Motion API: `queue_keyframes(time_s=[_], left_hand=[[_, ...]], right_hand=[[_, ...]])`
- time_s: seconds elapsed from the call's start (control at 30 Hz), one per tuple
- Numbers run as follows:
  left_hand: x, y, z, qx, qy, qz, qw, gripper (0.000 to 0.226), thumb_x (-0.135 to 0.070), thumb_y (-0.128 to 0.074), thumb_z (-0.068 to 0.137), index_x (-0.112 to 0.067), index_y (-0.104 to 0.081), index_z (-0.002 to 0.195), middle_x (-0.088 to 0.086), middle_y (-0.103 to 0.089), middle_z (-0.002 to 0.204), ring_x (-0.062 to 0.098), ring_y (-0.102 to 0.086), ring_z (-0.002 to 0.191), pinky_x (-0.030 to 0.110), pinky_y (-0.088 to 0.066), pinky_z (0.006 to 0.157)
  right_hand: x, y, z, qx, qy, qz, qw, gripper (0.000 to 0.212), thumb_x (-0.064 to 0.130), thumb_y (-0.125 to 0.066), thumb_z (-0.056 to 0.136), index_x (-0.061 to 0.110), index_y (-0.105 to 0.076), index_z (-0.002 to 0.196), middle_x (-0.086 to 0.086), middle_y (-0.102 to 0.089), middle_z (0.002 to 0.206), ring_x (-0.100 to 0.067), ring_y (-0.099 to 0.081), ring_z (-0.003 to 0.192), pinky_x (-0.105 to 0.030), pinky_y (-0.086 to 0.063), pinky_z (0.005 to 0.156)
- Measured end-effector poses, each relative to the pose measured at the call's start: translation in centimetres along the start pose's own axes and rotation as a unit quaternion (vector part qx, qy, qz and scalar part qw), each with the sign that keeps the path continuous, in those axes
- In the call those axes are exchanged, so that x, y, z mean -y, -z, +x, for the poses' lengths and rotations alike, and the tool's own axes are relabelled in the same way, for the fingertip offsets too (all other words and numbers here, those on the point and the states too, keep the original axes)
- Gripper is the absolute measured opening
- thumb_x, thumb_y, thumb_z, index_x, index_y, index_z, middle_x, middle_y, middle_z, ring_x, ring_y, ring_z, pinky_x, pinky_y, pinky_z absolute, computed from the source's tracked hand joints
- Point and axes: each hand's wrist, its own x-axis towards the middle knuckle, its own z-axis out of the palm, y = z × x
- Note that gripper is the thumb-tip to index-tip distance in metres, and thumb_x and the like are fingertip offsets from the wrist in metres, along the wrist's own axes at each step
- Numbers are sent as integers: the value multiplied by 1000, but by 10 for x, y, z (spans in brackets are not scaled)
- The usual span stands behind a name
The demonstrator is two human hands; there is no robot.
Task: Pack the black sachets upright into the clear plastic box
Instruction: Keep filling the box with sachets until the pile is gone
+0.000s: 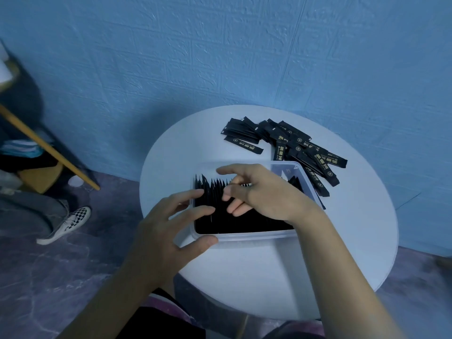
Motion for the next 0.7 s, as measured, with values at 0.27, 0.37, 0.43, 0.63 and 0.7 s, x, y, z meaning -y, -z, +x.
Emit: queue_keyframes(time_s=[0.27,0.37,0.43,0.63,0.7], left_hand=[[-2,-1,0,-6,6,-9,1000,52,-65,-52,92,-23,-73,115,-6,-58,138,13,-60,114,26,-49,95],[-2,-2,0,-9,10,-6,1000,55,-66,-51,92,-21,-73,114,-4,-59,136,14,-61,114,27,-51,94],[-3,-2,0,-10,12,-9,1000,55,-66,-51,92,-20,-73,114,-2,-59,136,16,-61,115,32,-52,94],[-4,-1,0,-4,6,-6,1000,58,-66,-49,94,-18,-73,114,-1,-59,136,15,-59,117,26,-47,97],[-5,0,1,1,8,-1,1000,58,-67,-49,93,-19,-73,114,-2,-58,137,12,-58,118,20,-44,98]], right_hand=[[-28,71,-36,-285,58,2,957,20,7,-58,99,22,-71,103,2,-65,69,-10,-62,59,-27,-55,60],[-66,97,-35,-387,-38,-147,909,12,26,-65,93,30,-73,101,12,-69,79,-17,-67,78,-35,-52,79],[-86,100,-33,-375,-100,-244,889,19,32,-66,92,29,-72,109,6,-71,99,-23,-64,99,-30,-40,81],[-115,96,-23,-339,-123,-300,883,34,35,-69,87,30,-67,120,-1,-68,117,-26,-61,106,-29,-38,77],[-115,98,-22,-335,-124,-292,887,33,34,-71,86,31,-66,118,0,-68,112,-25,-61,100,-29,-39,76]])
